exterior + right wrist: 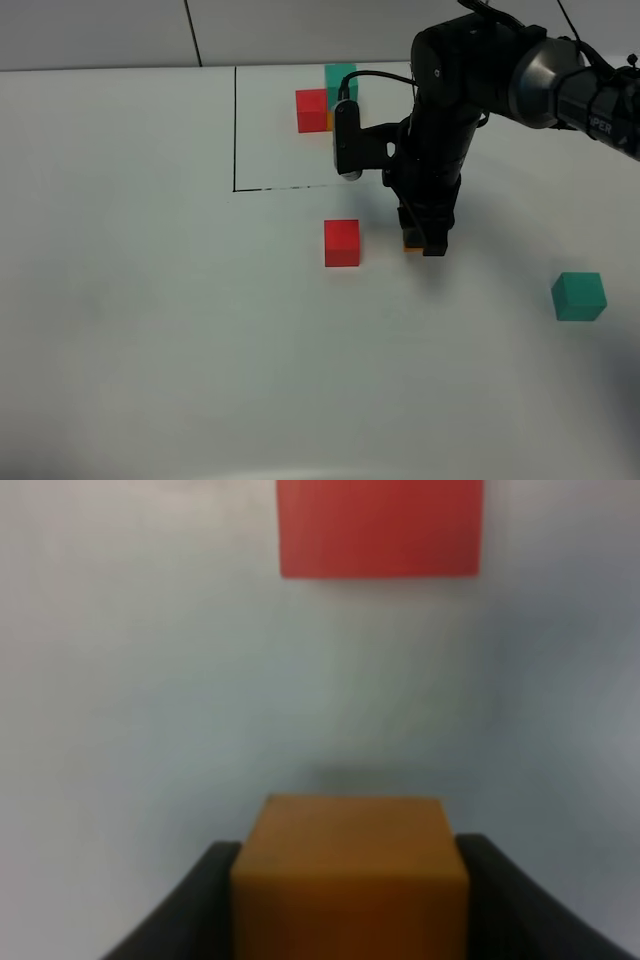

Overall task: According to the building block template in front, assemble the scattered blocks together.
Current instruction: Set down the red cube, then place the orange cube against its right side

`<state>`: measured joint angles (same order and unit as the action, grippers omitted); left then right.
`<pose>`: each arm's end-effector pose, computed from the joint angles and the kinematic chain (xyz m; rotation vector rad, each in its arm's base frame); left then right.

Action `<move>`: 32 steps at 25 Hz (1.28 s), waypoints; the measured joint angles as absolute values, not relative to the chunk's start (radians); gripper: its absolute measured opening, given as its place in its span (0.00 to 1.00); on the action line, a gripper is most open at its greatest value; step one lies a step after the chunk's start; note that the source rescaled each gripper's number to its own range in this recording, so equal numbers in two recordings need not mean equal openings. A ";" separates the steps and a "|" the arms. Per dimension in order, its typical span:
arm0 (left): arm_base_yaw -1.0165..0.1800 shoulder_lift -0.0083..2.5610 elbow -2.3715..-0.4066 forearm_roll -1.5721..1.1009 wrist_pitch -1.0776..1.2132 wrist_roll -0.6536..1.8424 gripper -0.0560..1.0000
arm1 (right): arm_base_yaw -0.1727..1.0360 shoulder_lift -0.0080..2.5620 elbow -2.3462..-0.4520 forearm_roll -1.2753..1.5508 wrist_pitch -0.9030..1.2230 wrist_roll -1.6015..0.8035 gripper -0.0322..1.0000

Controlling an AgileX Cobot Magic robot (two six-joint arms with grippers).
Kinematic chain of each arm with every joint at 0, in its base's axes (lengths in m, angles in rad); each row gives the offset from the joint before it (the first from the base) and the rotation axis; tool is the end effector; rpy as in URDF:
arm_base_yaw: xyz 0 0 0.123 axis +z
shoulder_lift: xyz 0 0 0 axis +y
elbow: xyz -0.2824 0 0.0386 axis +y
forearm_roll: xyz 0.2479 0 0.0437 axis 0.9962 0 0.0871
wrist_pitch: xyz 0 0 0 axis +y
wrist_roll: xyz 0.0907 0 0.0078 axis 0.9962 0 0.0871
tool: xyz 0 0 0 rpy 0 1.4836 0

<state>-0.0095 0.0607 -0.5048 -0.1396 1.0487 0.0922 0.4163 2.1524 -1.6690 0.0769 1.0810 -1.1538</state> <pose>0.0041 -0.0110 0.2802 0.1066 2.0793 -0.1182 0.3960 0.1818 0.1708 -2.1054 2.1776 0.0471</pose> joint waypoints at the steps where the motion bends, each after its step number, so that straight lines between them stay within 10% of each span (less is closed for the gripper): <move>1: -0.010 0.061 -0.505 -0.140 1.049 0.092 0.69 | 0.416 2.160 -1.673 0.090 1.086 -1.165 0.05; 32: -0.010 0.061 -0.505 -0.140 1.048 0.091 0.69 | 0.426 2.281 -1.744 0.164 1.021 -1.162 0.04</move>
